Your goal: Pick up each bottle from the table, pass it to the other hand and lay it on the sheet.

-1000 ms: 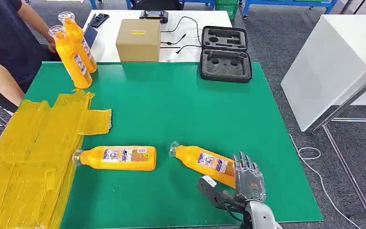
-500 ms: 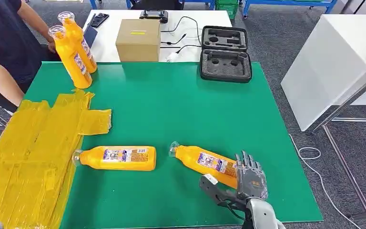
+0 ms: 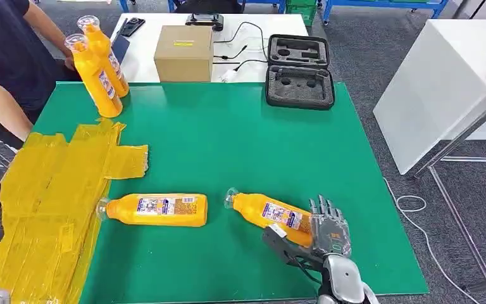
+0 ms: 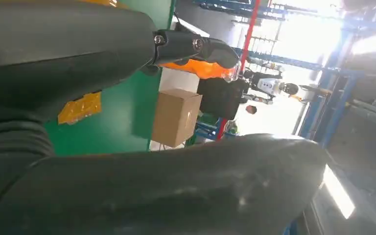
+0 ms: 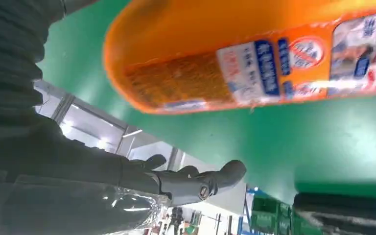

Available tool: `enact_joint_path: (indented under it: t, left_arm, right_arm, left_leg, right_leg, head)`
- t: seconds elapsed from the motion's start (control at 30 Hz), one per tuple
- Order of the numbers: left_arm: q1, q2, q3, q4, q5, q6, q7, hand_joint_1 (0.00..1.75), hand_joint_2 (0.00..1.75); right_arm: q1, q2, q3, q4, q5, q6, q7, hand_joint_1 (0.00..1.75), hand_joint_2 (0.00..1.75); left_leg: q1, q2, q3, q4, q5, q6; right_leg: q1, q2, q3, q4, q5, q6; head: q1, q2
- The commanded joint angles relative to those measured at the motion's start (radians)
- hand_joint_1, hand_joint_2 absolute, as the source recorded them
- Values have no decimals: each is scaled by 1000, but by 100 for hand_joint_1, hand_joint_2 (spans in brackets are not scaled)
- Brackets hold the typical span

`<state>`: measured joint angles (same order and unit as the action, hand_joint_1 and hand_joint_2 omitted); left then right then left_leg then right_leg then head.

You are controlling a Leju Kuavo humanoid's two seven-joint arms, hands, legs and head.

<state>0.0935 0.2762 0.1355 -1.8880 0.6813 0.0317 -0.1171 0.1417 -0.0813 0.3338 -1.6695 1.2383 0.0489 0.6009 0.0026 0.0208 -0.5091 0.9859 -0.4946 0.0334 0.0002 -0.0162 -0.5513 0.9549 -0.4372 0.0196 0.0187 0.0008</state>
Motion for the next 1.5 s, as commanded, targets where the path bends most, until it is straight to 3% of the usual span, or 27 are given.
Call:
enact_joint_path:
  t: [0.03,0.43,0.47,0.5,1.3,1.5]
  left_arm:
    - [-105,25,-74,125,-2,3,5,0,0]
    - [-129,39,-84,144,6,11,3,0,0]
    - [-124,43,-84,146,7,12,3,0,0]
    - [-118,45,-81,146,11,12,-1,0,0]
    - [-89,69,-60,143,28,10,-17,0,0]
    - [-14,53,-20,84,28,1,-34,0,0]
  right_arm:
    - [-103,65,-68,276,-16,-14,-32,0,175]
    - [-172,92,-65,420,-40,9,-76,0,175]
    - [-173,91,-64,427,-50,11,-82,93,175]
    - [-173,86,-57,432,-56,14,-89,175,175]
    - [-174,94,-57,420,-113,20,-99,175,175]
    - [-92,48,-75,98,-314,-32,-137,175,175]
  left_leg:
    - [0,-3,3,-3,1,-2]
    - [0,1,3,-2,1,-2]
    - [0,0,4,-3,2,-2]
    - [0,0,5,-3,2,-3]
    - [0,1,10,-2,1,-3]
    - [0,2,10,-1,0,-2]
  right_leg:
    - [-1,0,3,-2,1,-1]
    - [0,1,2,-1,1,0]
    - [-1,1,3,-1,1,-1]
    - [-1,2,3,-1,1,-1]
    - [-1,2,9,-1,1,-1]
    - [-1,3,8,1,-1,0]
  head:
    - [0,0]
    - [0,0]
    - [0,0]
    - [0,0]
    - [0,0]
    - [1,0]
